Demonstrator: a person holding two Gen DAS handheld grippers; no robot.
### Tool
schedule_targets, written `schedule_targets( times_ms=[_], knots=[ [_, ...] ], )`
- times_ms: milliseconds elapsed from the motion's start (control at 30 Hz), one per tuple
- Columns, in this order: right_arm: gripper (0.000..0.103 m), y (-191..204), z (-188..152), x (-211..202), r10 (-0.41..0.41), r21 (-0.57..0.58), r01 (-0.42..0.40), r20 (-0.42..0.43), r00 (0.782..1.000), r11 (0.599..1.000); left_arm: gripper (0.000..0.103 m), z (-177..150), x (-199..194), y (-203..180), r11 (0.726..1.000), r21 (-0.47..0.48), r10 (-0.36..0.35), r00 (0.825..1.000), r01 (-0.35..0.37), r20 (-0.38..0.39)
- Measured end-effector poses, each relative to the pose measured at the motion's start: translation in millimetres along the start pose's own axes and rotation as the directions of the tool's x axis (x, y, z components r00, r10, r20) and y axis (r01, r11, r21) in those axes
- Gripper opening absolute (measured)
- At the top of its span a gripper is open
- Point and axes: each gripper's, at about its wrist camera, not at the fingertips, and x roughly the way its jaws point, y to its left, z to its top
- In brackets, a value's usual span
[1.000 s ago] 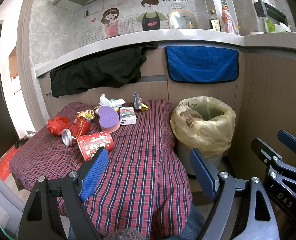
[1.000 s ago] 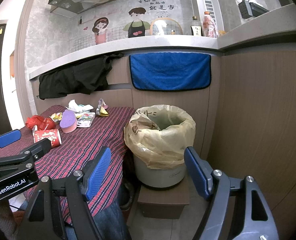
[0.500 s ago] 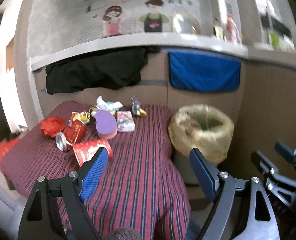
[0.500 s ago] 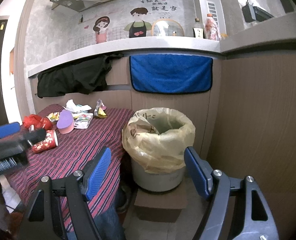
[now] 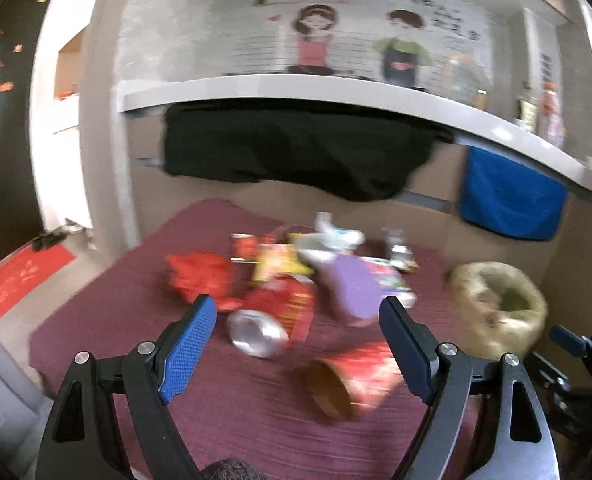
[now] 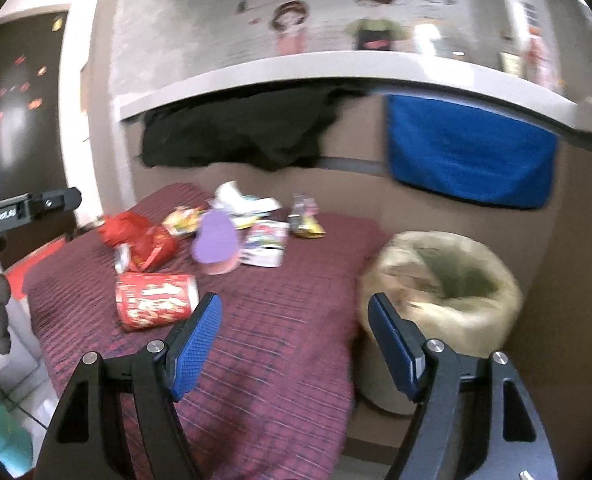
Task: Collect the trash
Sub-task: 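Grasp the red plastic bag with the left gripper while the right gripper grasps the red paper cup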
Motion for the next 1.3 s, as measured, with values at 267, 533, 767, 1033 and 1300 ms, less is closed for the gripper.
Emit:
schedule_targets(
  times_ms=[267,533,767,1033,1300],
  knots=[
    [0.066,78.4,6.5,66.5,0.183,-0.105,-0.198,-0.14,0.973,0.975,0.084,-17.4,33.5,78.3,0.986,-0.156,0.039,0.996,-0.052,-0.083],
    [0.065,136.3,2.2,93.5,0.124,-0.246,-0.164,-0.173,0.977,0.955,0.083,-39.0,67.0,80.9,0.981,-0.184,0.041,0.992,-0.063,-0.12],
    [0.047,112.3,2.5,106.6,0.018,-0.291,-0.067,-0.168,0.986,0.954,0.083,-43.6,84.3,82.3,0.979,-0.206,-0.016,0.989,-0.015,-0.148],
    [0.039,36.3,10.6,134.0,0.044,-0.055,-0.061,-0.272,0.961,0.997,0.083,-7.6,133.2,100.6,0.966,-0.242,0.065,0.991,-0.092,-0.118],
    [0.034,19.4,6.8,142.6,0.151,0.018,-0.152,-0.268,0.951,0.988,0.083,-4.7,203.1,113.2,0.959,-0.232,0.097,0.96,-0.16,-0.261]
  ],
)
